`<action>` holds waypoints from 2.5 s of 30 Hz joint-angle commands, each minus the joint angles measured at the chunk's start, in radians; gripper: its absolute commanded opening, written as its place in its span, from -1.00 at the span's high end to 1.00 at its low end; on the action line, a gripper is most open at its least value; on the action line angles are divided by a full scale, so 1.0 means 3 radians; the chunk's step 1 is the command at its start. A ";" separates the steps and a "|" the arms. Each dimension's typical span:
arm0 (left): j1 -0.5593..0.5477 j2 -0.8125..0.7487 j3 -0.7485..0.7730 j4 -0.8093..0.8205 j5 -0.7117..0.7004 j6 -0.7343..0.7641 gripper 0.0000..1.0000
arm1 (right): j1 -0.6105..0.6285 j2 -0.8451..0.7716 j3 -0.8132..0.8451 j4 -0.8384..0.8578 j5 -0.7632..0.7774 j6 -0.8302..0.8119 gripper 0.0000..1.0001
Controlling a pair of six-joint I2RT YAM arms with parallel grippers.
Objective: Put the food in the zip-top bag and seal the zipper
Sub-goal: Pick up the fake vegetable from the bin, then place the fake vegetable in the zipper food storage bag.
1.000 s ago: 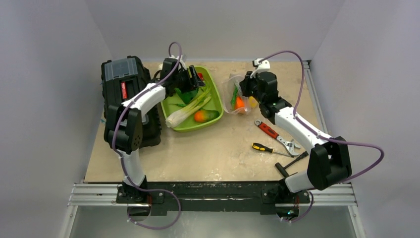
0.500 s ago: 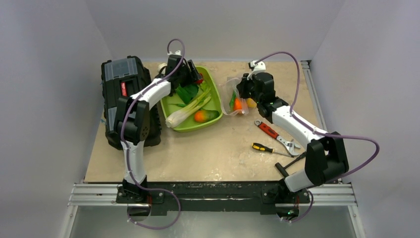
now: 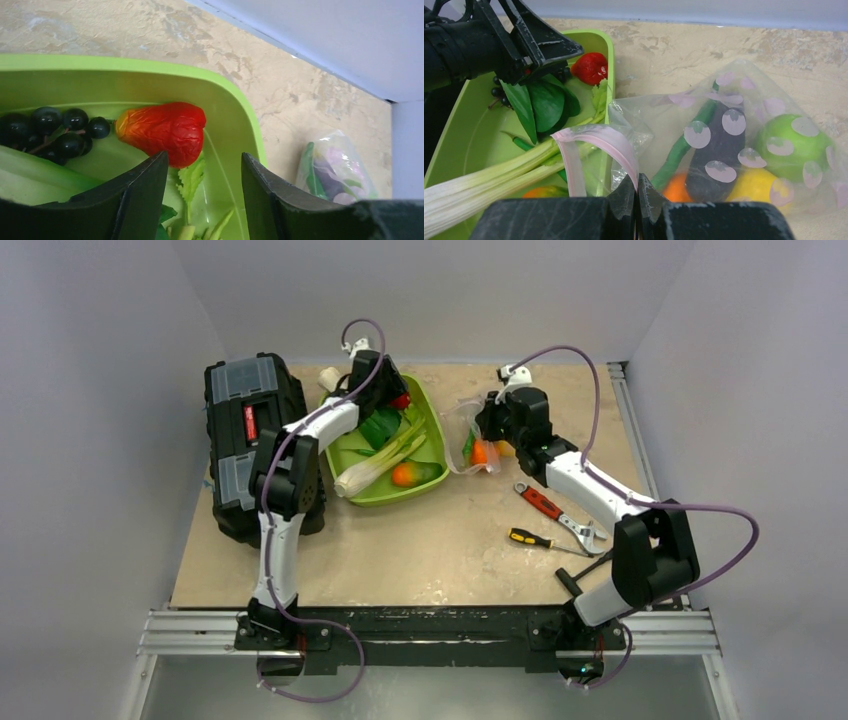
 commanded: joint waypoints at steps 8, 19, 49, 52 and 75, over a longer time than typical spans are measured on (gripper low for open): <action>-0.0096 0.0344 0.0888 -0.1309 -0.0783 -0.0109 -0.11 | -0.0026 -0.0024 0.0112 0.0110 -0.0136 -0.0068 1.00; -0.0081 0.0743 0.1460 -0.1844 -0.0518 -0.0386 -0.35 | -0.0035 -0.0022 0.0101 0.0135 -0.0220 -0.0070 1.00; 0.0061 0.0689 0.1123 -0.1181 -0.0206 -0.0755 0.57 | -0.0062 -0.0012 0.0085 0.0151 -0.0300 -0.0091 1.00; 0.0058 0.0452 0.0847 -0.1013 -0.0154 -0.0615 0.78 | -0.0062 -0.0002 0.0095 0.0154 -0.0349 -0.0089 1.00; -0.0122 -0.1358 -0.0592 -0.0892 0.1419 0.0080 1.00 | -0.0068 0.0007 0.0122 0.0146 -0.0499 -0.0083 1.00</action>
